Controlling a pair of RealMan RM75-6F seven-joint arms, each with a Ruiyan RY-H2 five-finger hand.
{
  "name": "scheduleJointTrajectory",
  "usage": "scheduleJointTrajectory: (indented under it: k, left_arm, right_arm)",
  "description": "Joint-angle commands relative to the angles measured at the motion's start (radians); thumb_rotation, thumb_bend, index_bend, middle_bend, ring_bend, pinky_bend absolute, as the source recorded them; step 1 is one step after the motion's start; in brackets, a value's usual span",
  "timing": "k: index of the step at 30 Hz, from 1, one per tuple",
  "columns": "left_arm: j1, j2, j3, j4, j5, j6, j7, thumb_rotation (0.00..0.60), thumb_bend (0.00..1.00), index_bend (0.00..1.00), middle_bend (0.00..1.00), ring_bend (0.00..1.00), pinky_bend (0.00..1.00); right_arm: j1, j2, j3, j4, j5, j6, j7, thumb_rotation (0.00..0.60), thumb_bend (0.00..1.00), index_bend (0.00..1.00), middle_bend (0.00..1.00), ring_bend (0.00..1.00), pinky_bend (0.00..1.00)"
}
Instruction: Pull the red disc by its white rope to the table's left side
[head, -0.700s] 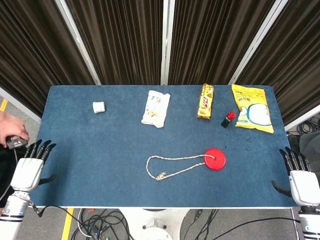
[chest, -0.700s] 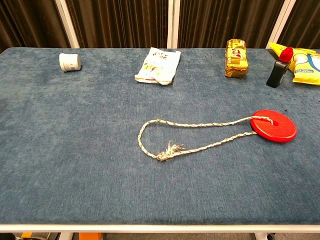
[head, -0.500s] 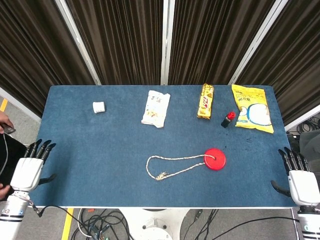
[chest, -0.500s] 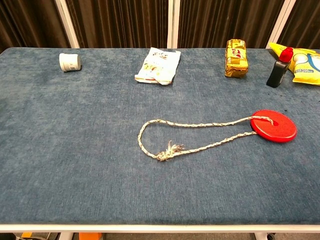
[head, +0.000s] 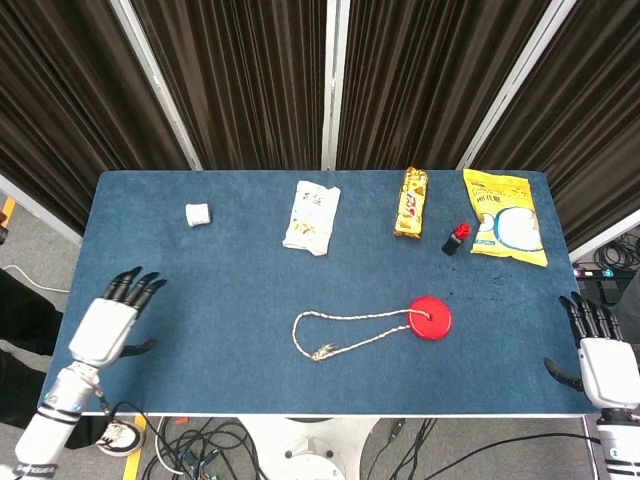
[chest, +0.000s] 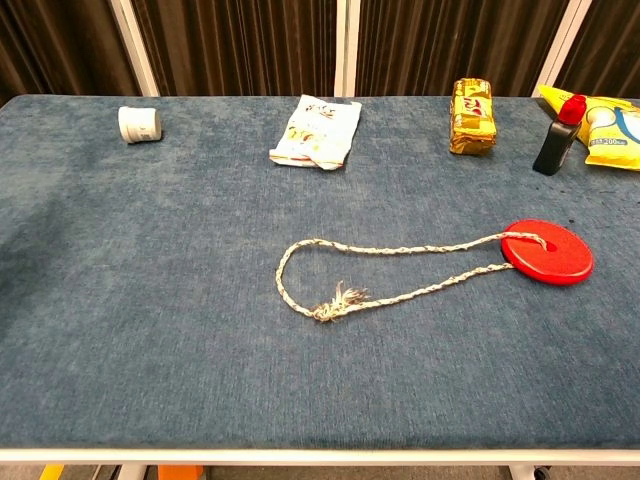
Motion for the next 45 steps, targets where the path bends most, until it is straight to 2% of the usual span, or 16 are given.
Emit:
scheduleJointTrajectory:
  k: [1,12,22,28,41,45]
  left_arm:
    - [-0.098,-0.058,-0.031,-0.034,-0.013,-0.124,0.006,0.6,0.0,0.13,0.1,0.0,0.12]
    - [-0.321,-0.275,-0.09,0.017,-0.113,-0.4,0.068,0.6,0.0,0.14,0.11,0.0,0.13]
    - [-0.526,-0.435,-0.179,0.159,-0.233,-0.577,0.102,0.6,0.0,0.15,0.12,0.0,0.13]
    - [-0.593,-0.496,-0.183,0.27,-0.266,-0.618,0.088,0.6,0.02,0.17,0.17,0.0,0.14]
    - [-0.663,-0.563,-0.174,0.389,-0.292,-0.639,0.006,0.6,0.07,0.2,0.26,0.0,0.15]
    - [-0.667,-0.586,-0.162,0.426,-0.291,-0.623,-0.003,0.6,0.1,0.22,0.31,0.04,0.18]
  right_arm:
    - [0.0,0.003,-0.002,0.009,0.0,-0.003,0.003,0.6,0.12,0.0,0.0,0.0,0.0]
    - [-0.006,0.018,0.013,0.058,0.03,-0.007,0.08,0.6,0.13,0.0,0.0,0.0,0.0]
    - [-0.021,0.013,0.02,0.123,0.049,-0.003,0.163,0.6,0.13,0.0,0.0,0.0,0.0]
    - [-0.028,0.012,0.023,0.154,0.055,-0.002,0.201,0.6,0.13,0.0,0.0,0.0,0.0]
    - [-0.028,-0.007,0.025,0.191,0.066,-0.023,0.226,0.6,0.14,0.0,0.0,0.0,0.0]
    - [-0.03,-0.007,0.026,0.193,0.068,-0.024,0.229,0.6,0.14,0.0,0.0,0.0,0.0]
